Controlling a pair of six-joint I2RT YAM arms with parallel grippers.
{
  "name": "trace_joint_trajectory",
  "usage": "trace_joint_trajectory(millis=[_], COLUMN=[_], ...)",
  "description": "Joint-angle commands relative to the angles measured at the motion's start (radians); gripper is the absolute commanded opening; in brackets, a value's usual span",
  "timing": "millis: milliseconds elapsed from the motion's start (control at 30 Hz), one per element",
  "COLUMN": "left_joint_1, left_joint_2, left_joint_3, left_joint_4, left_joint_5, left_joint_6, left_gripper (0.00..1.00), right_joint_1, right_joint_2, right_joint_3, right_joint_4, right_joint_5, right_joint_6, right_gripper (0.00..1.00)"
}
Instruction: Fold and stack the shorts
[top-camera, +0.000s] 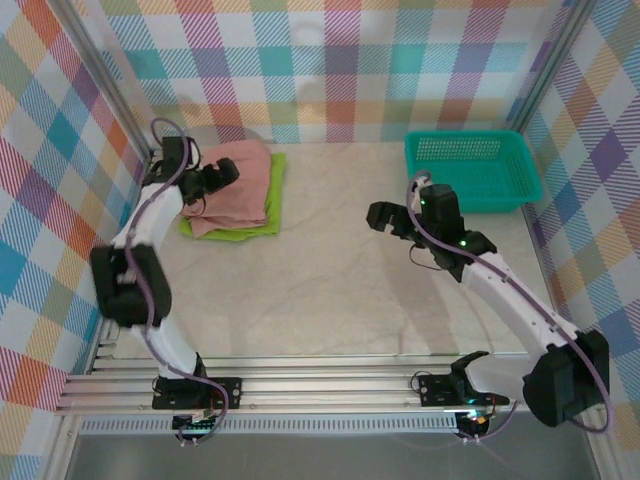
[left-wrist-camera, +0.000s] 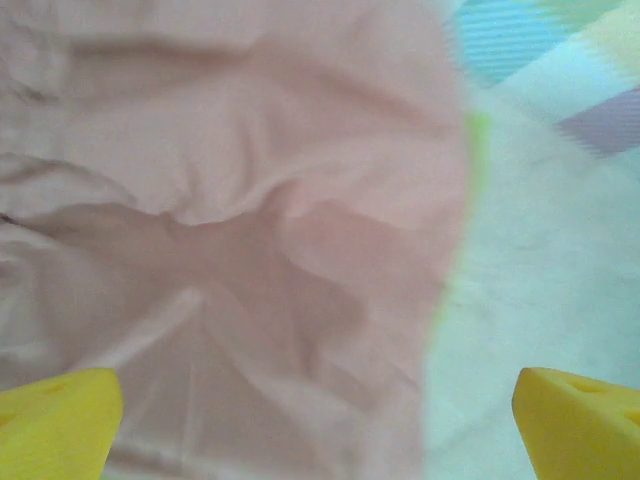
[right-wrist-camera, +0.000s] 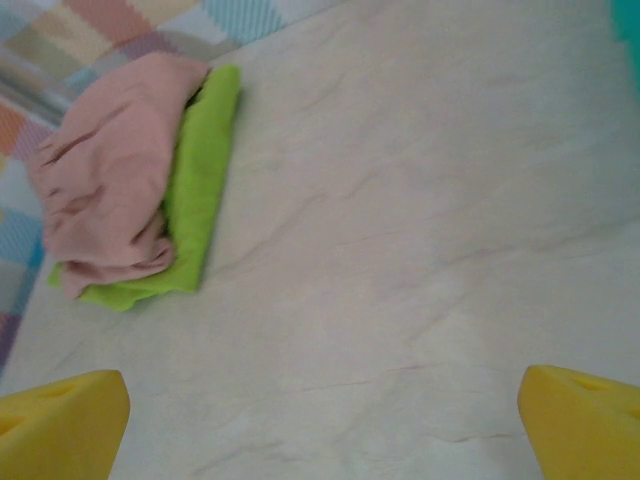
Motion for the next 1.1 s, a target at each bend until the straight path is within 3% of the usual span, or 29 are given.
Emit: trace_joint_trajectory(millis=[0, 100, 167, 233, 333, 433, 733, 1067], left_joint_1=[-0.03, -0.051, -0.063, -0.086, -0.132, -0.135, -0.136, -0.135], left_joint_2=[-0.228, -0.382, -0.473, -0.541, -0.593, -0.597, -0.382, -0.18], left_joint_3=[-0.129, -0.306, -0.465, -0.626, -0.824, -0.921, -1.037, -1.075], left_joint_4=[0.064, 0.112, 0.244, 0.411, 0.61, 0.717, 1.03, 1.271], left_joint_5=[-0.097, -0.221, -0.303, -0.33, -0.465, -0.508, -0.507, -0.474], left_joint_6=[0.106, 0.081, 0.033, 0.057, 0.114, 0.161, 0.253, 0.289], left_gripper=[1.0, 1.0, 1.0, 1.0, 1.0, 1.0, 1.0, 1.0], right_joint_1=[-0.049, -0.088, -0.128, -0.172, -0.232, -0.268, -0.319, -0.353], right_joint_2=[-0.049, -0.07, -0.076, -0.075, -0.044, 0.0, 0.154, 0.274], right_joint_3=[-0.064, -0.137, -0.199, -0.253, -0.319, -0.368, -0.512, -0.56], right_joint_4=[0.037, 0.078, 0.13, 0.188, 0.273, 0.367, 0.786, 1.075], right_joint_5=[0.116, 0.226, 0.264, 0.272, 0.265, 0.245, 0.142, 0.017], right_joint_6=[-0.108, -0.189, -0.224, -0.236, -0.26, -0.326, -0.501, -0.515], right_gripper=[0.99, 1.0, 0.99, 1.0, 1.0, 1.0, 1.0, 1.0])
